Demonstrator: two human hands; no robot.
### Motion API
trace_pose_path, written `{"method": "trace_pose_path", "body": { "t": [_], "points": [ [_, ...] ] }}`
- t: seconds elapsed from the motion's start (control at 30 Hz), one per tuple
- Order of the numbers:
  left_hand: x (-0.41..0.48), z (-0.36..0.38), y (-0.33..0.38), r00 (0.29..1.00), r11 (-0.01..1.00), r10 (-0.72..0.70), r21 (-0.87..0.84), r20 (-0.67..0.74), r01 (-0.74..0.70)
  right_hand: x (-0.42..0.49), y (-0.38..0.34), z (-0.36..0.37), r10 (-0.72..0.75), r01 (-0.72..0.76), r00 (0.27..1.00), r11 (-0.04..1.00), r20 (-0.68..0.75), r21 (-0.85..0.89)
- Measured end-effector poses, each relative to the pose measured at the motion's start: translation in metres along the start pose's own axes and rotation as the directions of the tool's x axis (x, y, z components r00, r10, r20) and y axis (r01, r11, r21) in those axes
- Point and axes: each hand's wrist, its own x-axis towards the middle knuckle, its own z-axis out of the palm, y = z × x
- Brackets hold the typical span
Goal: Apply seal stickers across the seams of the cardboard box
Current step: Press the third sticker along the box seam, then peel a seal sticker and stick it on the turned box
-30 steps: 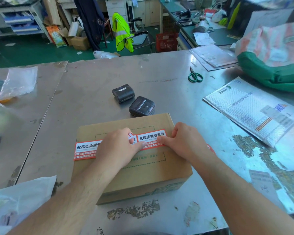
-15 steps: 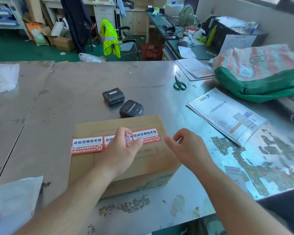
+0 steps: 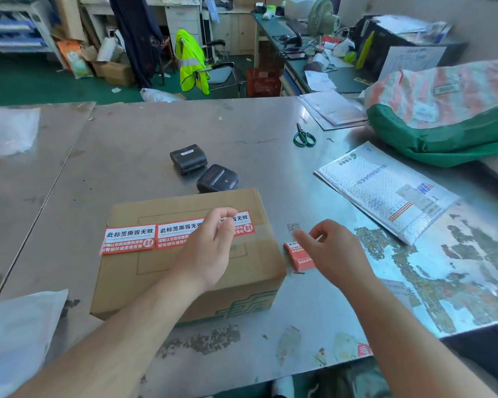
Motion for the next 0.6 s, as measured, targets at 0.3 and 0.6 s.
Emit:
{"method": "trace_pose_path", "body": {
  "t": [0.3,0.6],
  "points": [
    [0.027,0.053,0.036,0.996,0.981,-0.069,0.179,-0.060,0.079,0.076,0.065,-0.021,0.042,-0.031,0.993,0.995,0.110,-0.096],
    [0.041,0.087,0.035,0.965,0.880,0.094,0.473,-0.245,0.035,0.136,0.113,0.012,0.125,-0.072,0.962,0.973,0.241,-0.218]
  ]
}}
